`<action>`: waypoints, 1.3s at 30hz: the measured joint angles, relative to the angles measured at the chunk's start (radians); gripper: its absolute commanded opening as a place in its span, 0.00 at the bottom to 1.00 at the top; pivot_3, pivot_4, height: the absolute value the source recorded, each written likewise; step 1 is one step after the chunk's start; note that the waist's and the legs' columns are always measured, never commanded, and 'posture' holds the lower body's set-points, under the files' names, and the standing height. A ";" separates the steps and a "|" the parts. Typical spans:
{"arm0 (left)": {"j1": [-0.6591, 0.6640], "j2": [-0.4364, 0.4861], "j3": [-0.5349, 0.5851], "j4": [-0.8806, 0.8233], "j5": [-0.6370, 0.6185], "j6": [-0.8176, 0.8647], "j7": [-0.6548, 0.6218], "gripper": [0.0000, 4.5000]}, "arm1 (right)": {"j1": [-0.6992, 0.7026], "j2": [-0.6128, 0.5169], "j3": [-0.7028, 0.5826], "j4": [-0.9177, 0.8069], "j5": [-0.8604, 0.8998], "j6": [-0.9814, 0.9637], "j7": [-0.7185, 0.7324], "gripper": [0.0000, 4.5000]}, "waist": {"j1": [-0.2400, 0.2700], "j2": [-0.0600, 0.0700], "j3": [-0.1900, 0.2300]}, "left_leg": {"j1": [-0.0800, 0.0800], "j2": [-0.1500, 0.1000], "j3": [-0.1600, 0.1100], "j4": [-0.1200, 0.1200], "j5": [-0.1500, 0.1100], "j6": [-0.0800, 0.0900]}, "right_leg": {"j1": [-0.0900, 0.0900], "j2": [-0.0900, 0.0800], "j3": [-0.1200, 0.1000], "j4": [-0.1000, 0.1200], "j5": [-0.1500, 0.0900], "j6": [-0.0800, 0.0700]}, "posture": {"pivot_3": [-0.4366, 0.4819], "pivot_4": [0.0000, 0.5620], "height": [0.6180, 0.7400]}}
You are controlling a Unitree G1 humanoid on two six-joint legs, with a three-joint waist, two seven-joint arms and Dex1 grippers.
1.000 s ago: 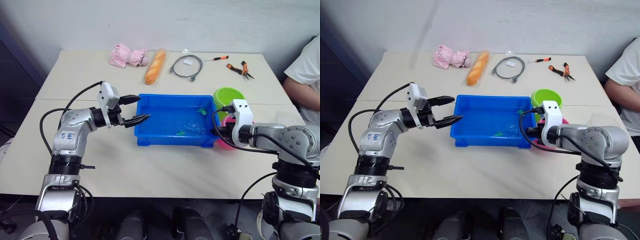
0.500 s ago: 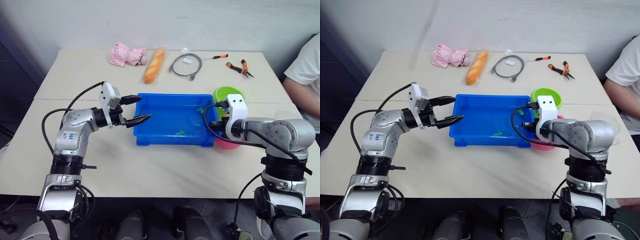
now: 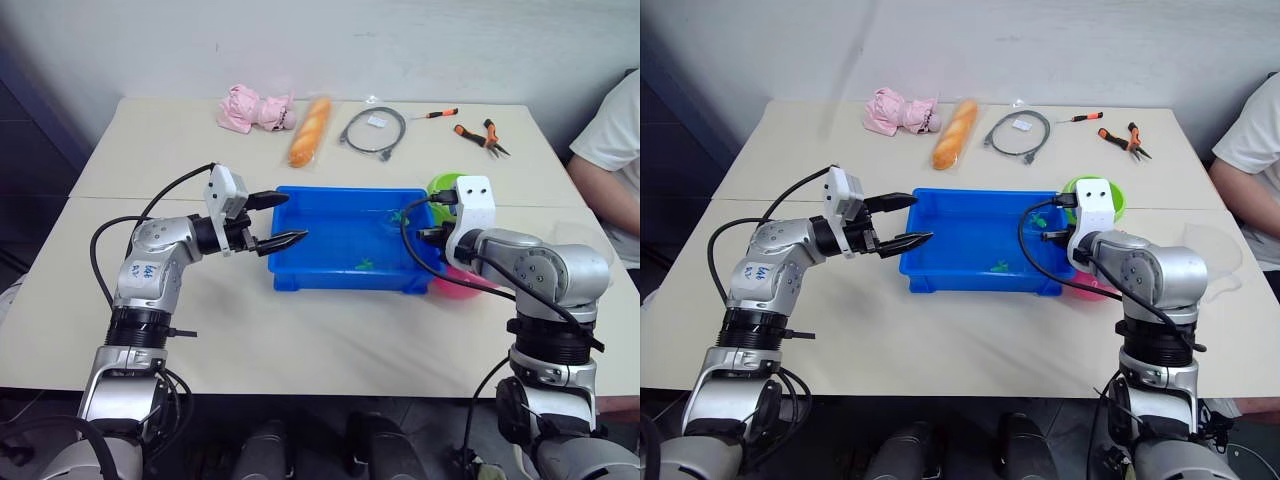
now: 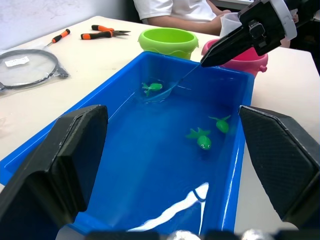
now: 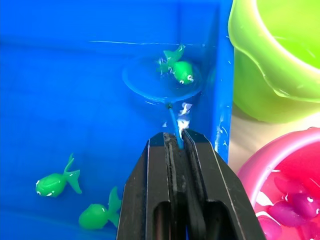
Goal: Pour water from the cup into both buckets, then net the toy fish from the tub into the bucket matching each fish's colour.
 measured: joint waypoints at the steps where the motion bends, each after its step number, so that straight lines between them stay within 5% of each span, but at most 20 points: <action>1: 0.000 -0.001 0.000 0.000 0.000 -0.001 0.000 0.99 | 0.009 -0.006 0.012 -0.012 -0.002 -0.002 0.009 0.00 | 0.000 0.000 0.000 | 0.000 0.000 0.000 0.000 0.000 0.000 | 0.000 0.000 0.000 0.000 0.000 0.000 | 0.48 0.27 0.99; 21: -0.002 0.000 -0.003 0.036 0.000 -0.018 -0.023 0.99 | 0.354 -0.239 0.036 -0.314 0.018 -0.381 0.361 0.00 | 0.004 0.000 0.000 | 0.000 0.000 0.000 0.001 0.000 0.000 | 0.000 0.001 -0.001 0.000 0.000 0.000 | 0.48 0.27 0.99; 39: -0.075 -0.014 -0.016 0.109 -0.002 -0.041 -0.081 0.99 | 0.391 -0.358 -0.172 -0.134 -0.020 -0.670 0.442 0.00 | 0.006 0.000 0.000 | 0.001 -0.001 0.001 0.001 0.001 0.000 | 0.001 0.001 -0.004 0.000 0.000 0.000 | 0.48 0.27 0.99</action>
